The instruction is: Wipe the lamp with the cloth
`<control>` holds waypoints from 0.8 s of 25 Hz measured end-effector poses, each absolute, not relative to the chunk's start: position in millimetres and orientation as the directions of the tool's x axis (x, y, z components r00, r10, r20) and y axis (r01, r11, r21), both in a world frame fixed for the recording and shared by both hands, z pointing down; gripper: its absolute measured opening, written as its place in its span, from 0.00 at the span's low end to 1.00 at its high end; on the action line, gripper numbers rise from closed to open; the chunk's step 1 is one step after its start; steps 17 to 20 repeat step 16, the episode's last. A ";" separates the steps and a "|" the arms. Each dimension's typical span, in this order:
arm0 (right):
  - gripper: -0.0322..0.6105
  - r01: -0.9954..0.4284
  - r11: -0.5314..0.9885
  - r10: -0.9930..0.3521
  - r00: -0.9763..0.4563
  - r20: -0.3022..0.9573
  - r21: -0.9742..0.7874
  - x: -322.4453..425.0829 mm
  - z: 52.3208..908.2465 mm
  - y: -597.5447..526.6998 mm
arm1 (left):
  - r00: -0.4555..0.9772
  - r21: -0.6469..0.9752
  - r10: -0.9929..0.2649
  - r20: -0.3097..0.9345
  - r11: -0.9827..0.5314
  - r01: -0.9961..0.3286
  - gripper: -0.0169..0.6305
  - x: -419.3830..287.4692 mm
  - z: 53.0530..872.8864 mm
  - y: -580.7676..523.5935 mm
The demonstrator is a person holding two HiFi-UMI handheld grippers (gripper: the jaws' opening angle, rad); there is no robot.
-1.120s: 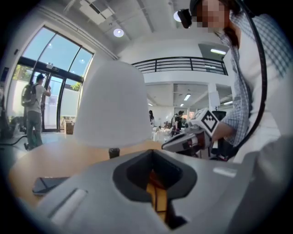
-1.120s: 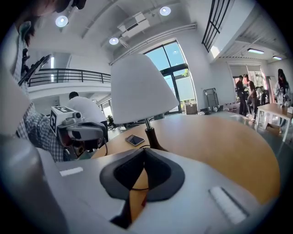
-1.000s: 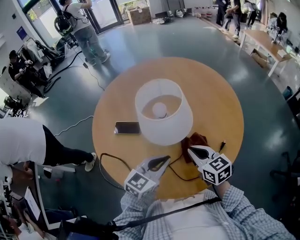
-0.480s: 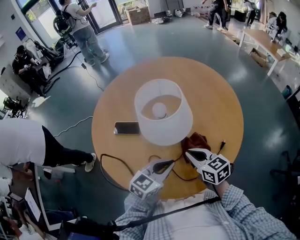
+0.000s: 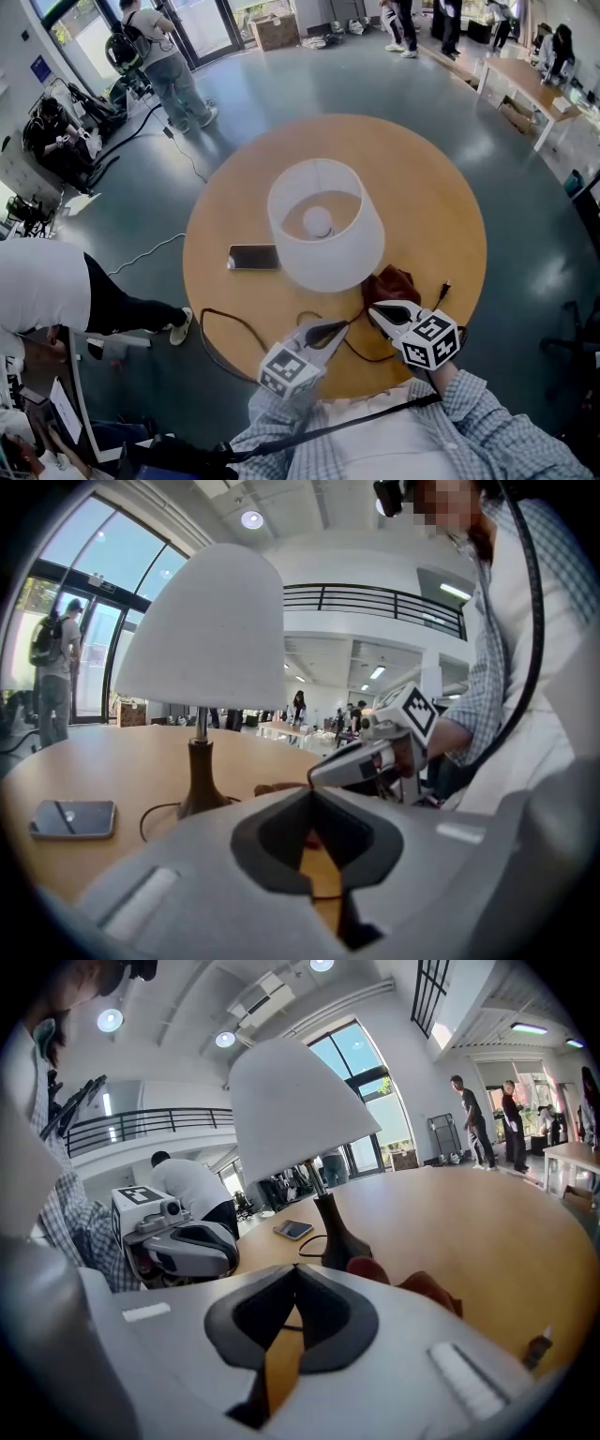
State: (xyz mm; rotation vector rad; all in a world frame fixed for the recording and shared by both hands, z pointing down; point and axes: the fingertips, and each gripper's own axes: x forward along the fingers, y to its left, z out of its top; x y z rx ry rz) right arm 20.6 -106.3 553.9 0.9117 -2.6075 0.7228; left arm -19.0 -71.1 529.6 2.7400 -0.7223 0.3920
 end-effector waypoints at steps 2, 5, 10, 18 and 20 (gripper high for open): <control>0.06 -0.636 0.676 -0.493 -0.765 0.414 -0.372 19.8 553.0 -105.4 | 0.839 0.197 -0.438 0.324 -0.836 -0.512 0.03 -18.5 528.2 -71.5; 0.06 -0.630 0.676 -0.486 -0.771 0.411 -0.382 17.9 552.7 -103.6 | 0.840 0.201 -0.437 0.321 -0.836 -0.511 0.03 -18.5 526.3 -70.8; 0.06 -0.624 0.674 -0.478 -0.777 0.410 -0.396 13.8 553.8 -99.7 | 0.842 0.203 -0.429 0.325 -0.838 -0.506 0.03 -21.8 529.0 -67.6; 0.06 -0.616 0.677 -0.464 -0.782 0.415 -0.403 19.6 558.3 -95.8 | 0.836 0.198 -0.432 0.339 -0.836 -0.512 0.03 -17.6 535.5 -68.2; 0.06 -0.616 0.677 -0.464 -0.782 0.415 -0.403 19.6 558.3 -95.8 | 0.836 0.198 -0.432 0.339 -0.836 -0.512 0.03 -17.6 535.5 -68.2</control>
